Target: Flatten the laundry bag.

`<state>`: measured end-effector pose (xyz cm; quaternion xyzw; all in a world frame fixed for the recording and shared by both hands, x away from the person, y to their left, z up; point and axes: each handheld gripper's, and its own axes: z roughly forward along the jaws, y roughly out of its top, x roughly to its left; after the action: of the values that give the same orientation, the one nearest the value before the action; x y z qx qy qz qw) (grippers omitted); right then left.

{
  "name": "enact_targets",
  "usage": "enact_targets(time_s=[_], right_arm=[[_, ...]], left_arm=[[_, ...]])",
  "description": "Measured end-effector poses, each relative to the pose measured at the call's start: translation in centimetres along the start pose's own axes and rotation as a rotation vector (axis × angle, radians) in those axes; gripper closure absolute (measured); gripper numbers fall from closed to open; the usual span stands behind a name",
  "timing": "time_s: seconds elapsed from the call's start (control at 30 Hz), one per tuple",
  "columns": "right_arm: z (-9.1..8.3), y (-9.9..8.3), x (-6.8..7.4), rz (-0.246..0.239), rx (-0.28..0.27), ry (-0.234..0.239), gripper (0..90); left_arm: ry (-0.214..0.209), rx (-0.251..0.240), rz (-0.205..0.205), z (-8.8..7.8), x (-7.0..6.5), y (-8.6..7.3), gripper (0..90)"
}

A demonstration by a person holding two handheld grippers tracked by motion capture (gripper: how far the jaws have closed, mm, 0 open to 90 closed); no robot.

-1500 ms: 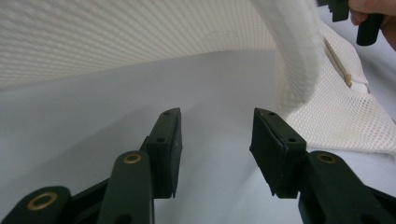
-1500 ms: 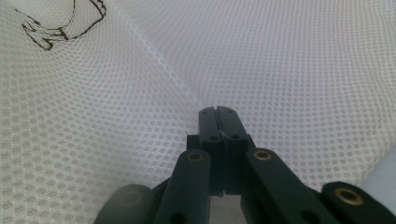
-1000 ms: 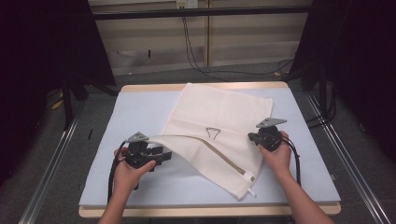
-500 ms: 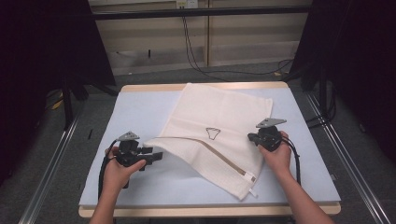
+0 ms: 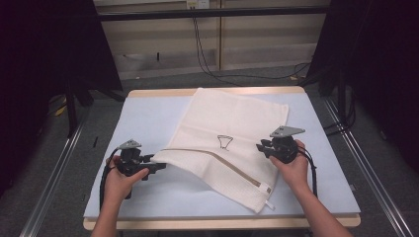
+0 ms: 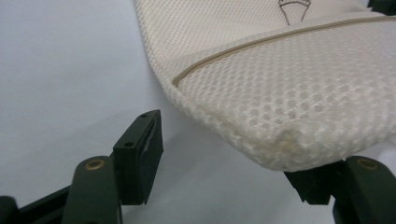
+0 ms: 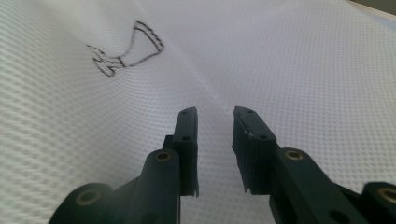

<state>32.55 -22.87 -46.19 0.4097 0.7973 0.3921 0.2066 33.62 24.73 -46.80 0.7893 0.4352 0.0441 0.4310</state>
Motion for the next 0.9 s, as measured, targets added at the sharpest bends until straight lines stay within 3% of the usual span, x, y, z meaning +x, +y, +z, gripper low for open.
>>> enact_targets(time_s=[0.17, 0.3, 0.57, 0.7, 0.9], right_arm=[[0.5, 0.5, 1.4, 0.009, -0.018, 0.102, 61.3], [1.2, 0.9, 3.0, 0.003, -0.013, 0.147, 53.3], [1.9, 0.0, 5.3, -0.058, 0.053, 0.253, 53.8], [2.1, -0.5, 5.6, -0.102, 0.087, 0.27, 56.3], [2.3, -0.8, 5.7, -0.117, 0.102, 0.263, 63.4]], left_arm=[[-0.001, -0.008, 0.003, 0.0, 0.2, 0.0, 32.1], [0.006, -0.014, 0.009, 0.1, 0.4, 0.0, 30.5], [0.027, -0.02, 0.02, 0.0, 1.0, -0.1, 27.6], [0.017, -0.015, 0.031, 0.0, 1.2, 0.1, 27.3], [0.011, -0.017, 0.029, -0.1, 1.5, 0.1, 25.9]])
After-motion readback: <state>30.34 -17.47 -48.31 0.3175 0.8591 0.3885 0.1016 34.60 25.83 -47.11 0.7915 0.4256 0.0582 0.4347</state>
